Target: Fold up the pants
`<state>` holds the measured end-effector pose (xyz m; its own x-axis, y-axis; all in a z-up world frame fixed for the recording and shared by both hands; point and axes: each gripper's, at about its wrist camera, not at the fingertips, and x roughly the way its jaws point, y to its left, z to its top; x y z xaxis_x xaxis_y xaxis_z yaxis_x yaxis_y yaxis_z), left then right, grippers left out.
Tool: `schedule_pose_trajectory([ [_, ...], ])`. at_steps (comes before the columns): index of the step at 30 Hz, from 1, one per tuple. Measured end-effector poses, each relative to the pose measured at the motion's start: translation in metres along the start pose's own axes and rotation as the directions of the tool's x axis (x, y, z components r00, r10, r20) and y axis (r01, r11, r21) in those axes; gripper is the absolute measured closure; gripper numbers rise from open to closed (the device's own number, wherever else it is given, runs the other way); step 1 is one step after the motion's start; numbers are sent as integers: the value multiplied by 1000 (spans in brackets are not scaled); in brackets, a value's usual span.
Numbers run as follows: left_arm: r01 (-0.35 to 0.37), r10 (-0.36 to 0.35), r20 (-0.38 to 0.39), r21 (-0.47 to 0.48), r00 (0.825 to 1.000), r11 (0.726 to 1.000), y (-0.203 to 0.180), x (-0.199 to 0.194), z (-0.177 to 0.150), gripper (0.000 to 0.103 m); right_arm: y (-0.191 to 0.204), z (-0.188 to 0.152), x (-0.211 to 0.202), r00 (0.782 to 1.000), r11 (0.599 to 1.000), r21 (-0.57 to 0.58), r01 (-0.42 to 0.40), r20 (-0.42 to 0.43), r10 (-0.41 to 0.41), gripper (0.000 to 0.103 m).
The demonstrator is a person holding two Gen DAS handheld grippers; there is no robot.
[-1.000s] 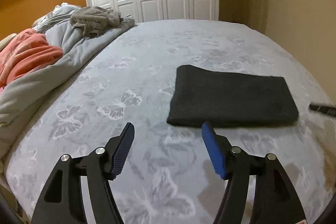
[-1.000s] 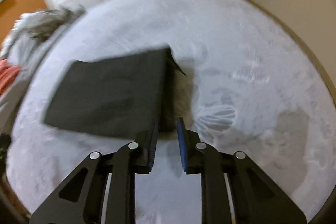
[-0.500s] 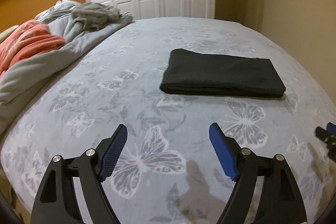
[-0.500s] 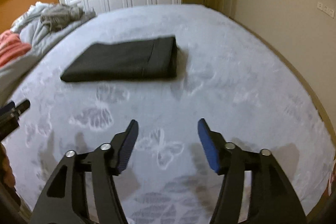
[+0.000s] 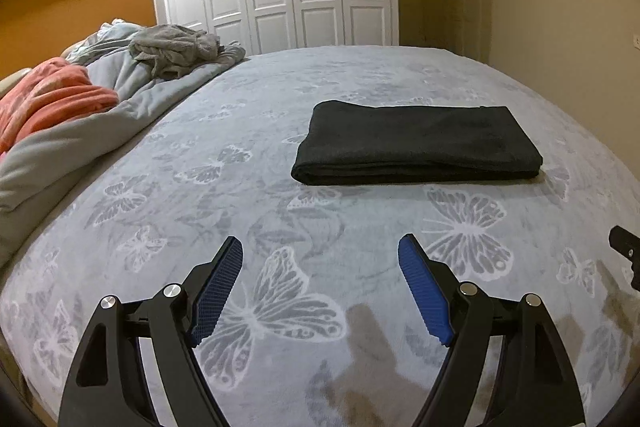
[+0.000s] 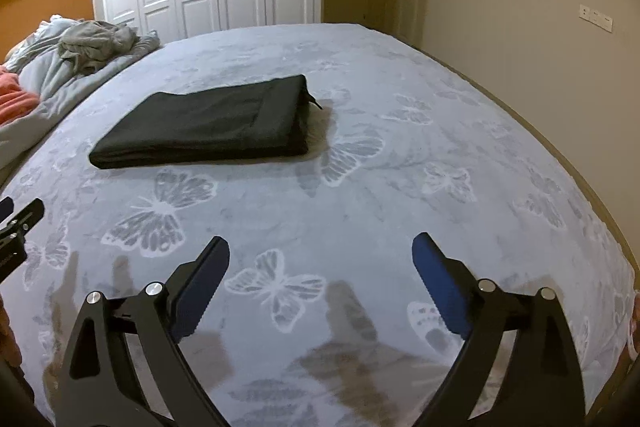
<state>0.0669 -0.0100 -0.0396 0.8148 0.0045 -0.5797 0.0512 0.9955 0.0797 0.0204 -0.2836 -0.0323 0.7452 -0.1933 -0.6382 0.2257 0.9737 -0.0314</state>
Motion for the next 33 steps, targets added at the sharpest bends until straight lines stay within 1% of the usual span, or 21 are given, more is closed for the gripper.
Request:
schedule_pose_trajectory([
  [3,-9,9,15,19,1000,1000,-4,1,-2,26,0,-1,2,1000,1000,-3,6,2,-6,13],
  [5,13,-13,19,27,1000,1000,-5,0,-2,22,-1,-2,0,1000,1000,1,1,5,-1,13],
  [6,19,-20,22,30,1000,999,-7,-2,-2,17,0,-2,-1,1000,1000,3,-5,5,5,13],
  [8,17,-19,44,46,999,999,-11,-5,-4,17,0,-3,-4,1000,1000,7,-18,6,18,13],
  [10,8,-14,67,81,998,997,-16,-9,-6,17,0,-4,-7,1000,1000,10,-25,16,25,13],
  [12,2,-9,71,96,997,995,-18,-10,-9,17,2,-7,-10,999,1000,6,-22,25,21,12],
  [17,27,-27,7,57,1000,998,-16,2,-17,17,6,-19,-9,999,1000,-3,-22,29,22,12],
  [21,10,-9,-18,38,1000,999,-15,14,-22,17,8,-26,0,1000,1000,8,-21,16,21,12],
  [23,17,-16,-37,22,999,1000,-12,19,-23,17,8,-29,4,1000,1000,4,-7,15,7,12],
  [27,16,-16,-49,-4,999,1000,-7,22,-24,17,14,-34,10,1000,999,-31,6,22,-6,12],
  [33,6,-6,-45,-1,999,1000,-8,22,-25,17,25,-37,7,999,997,-73,15,50,-12,12],
])
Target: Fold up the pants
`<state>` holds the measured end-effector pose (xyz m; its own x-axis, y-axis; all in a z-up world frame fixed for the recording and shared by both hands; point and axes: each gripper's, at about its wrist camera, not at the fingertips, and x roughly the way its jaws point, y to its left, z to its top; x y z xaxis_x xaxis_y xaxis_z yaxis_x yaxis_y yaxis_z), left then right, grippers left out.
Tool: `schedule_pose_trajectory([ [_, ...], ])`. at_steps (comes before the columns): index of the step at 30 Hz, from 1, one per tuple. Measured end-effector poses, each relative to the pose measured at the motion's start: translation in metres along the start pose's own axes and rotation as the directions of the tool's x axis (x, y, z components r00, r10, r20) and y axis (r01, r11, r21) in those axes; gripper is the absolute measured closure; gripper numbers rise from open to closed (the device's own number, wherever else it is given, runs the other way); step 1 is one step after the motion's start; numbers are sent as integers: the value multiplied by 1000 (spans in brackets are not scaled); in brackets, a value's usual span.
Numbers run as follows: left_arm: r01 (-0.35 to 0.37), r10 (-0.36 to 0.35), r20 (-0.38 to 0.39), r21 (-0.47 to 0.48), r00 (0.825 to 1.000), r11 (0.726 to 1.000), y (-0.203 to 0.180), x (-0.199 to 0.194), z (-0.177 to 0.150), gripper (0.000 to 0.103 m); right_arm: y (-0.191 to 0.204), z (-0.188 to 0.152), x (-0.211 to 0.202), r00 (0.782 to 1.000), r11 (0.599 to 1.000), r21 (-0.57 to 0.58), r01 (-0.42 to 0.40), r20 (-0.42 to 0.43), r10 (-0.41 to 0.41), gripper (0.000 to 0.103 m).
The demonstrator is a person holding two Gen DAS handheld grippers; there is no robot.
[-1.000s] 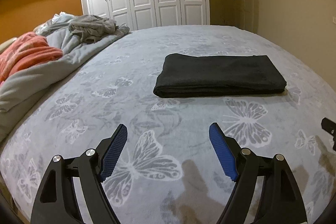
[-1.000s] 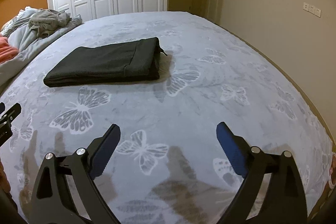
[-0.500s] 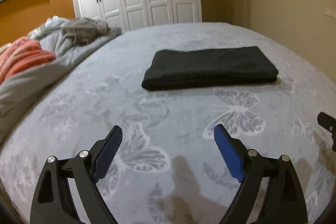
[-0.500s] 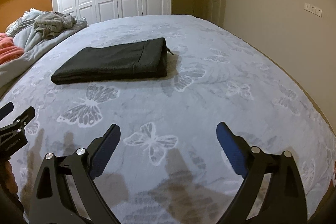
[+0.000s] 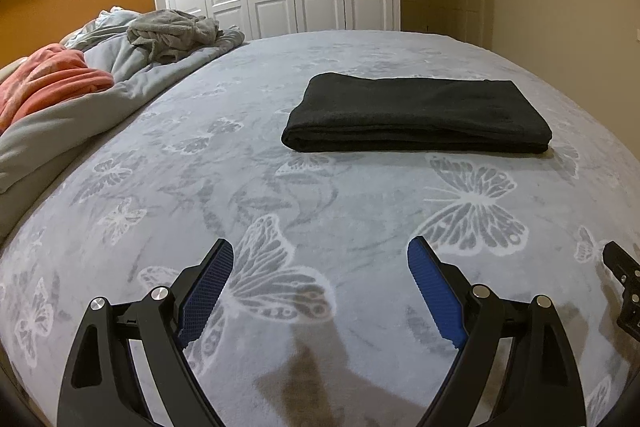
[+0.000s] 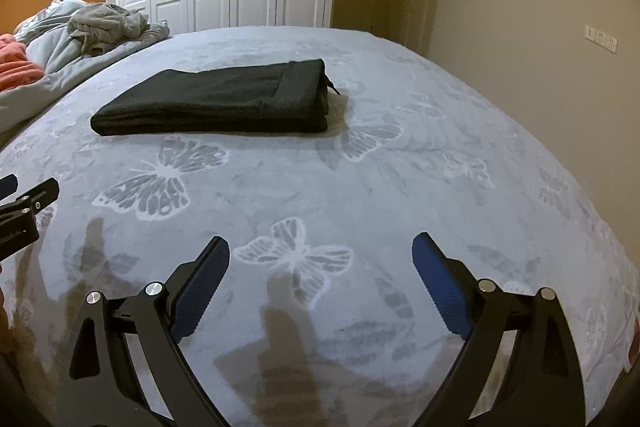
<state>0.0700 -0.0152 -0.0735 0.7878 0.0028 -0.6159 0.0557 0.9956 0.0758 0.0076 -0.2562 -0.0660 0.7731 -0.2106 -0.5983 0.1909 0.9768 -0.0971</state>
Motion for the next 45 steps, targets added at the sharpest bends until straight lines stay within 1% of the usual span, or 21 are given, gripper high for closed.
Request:
schedule_pose_trajectory([
  [11,4,-7,50,60,999,998,-11,-11,-1,17,2,5,0,1000,1000,25,-16,15,16,12],
  [18,12,-14,34,61,999,998,-12,-11,-2,17,3,5,-1,1000,1000,24,-18,24,17,12],
  [25,0,-1,28,59,1000,998,-13,-9,-2,17,3,5,0,1000,1000,22,-18,16,18,12],
  [31,-14,12,27,56,1000,998,-11,-8,-3,17,3,5,0,1000,1000,21,-19,17,18,12],
  [45,-16,14,36,63,999,998,-10,-10,-3,17,4,5,0,1000,1000,17,-17,21,17,12],
])
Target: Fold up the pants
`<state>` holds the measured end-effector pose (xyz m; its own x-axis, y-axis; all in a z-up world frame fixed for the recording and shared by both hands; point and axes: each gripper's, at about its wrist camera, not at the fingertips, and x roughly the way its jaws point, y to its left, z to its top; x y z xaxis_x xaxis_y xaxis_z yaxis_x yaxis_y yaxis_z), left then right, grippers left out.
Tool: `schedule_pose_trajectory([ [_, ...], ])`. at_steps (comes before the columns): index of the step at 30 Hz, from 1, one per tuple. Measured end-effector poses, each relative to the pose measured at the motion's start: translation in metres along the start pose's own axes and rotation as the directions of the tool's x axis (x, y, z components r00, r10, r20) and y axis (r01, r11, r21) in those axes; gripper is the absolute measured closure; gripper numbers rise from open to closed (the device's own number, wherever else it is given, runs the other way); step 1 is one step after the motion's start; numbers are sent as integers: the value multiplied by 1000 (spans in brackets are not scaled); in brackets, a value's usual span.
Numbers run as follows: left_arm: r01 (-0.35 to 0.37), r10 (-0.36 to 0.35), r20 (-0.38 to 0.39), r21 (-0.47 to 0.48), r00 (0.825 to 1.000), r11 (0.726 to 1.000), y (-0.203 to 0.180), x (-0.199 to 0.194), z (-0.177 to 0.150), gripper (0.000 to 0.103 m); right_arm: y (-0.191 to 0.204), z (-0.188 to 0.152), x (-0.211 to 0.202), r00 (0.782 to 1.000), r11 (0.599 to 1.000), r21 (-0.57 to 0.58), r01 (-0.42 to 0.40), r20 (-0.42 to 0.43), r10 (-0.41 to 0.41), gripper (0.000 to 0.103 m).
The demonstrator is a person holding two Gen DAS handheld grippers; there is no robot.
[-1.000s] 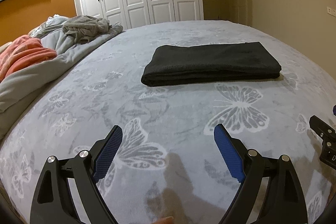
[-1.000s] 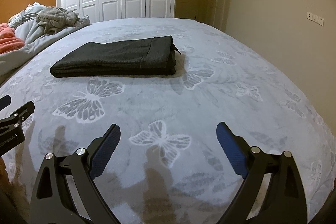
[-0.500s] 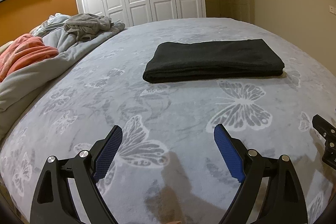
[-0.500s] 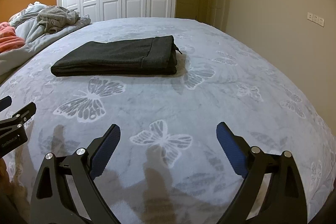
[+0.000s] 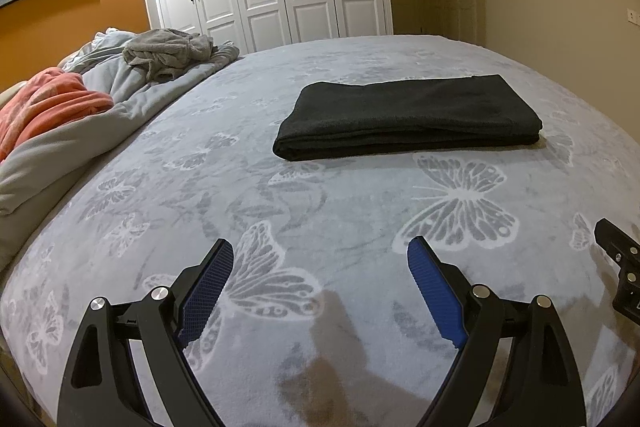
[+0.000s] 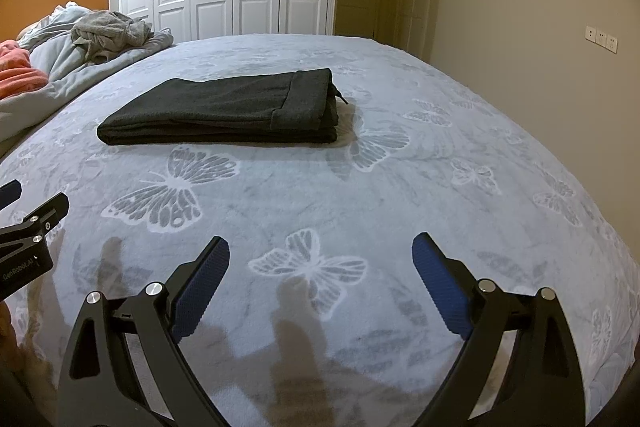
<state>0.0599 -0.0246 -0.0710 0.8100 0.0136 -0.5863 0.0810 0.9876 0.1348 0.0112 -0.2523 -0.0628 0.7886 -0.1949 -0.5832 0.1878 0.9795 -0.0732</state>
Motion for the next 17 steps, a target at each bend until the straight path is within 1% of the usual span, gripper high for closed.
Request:
schedule_pose_trajectory([
  [4,-38,38,15,-10,999,999,1,-1,-1,17,0,0,0,1000,1000,-1,1,-1,-1,12],
  [8,-50,50,20,-11,999,999,1,-3,-1,17,1,0,1,1000,1000,-6,1,-4,-1,12],
  [10,-37,37,5,-7,999,999,1,-1,-1,17,2,0,1,1000,1000,-9,3,-3,-3,12],
  [12,-3,3,-29,0,1000,1000,0,5,-2,18,3,-1,0,1000,1000,-10,2,-2,-2,12],
  [17,10,-10,-32,8,999,1000,-1,6,-2,18,3,-1,0,1000,1000,-8,2,-3,-2,12],
])
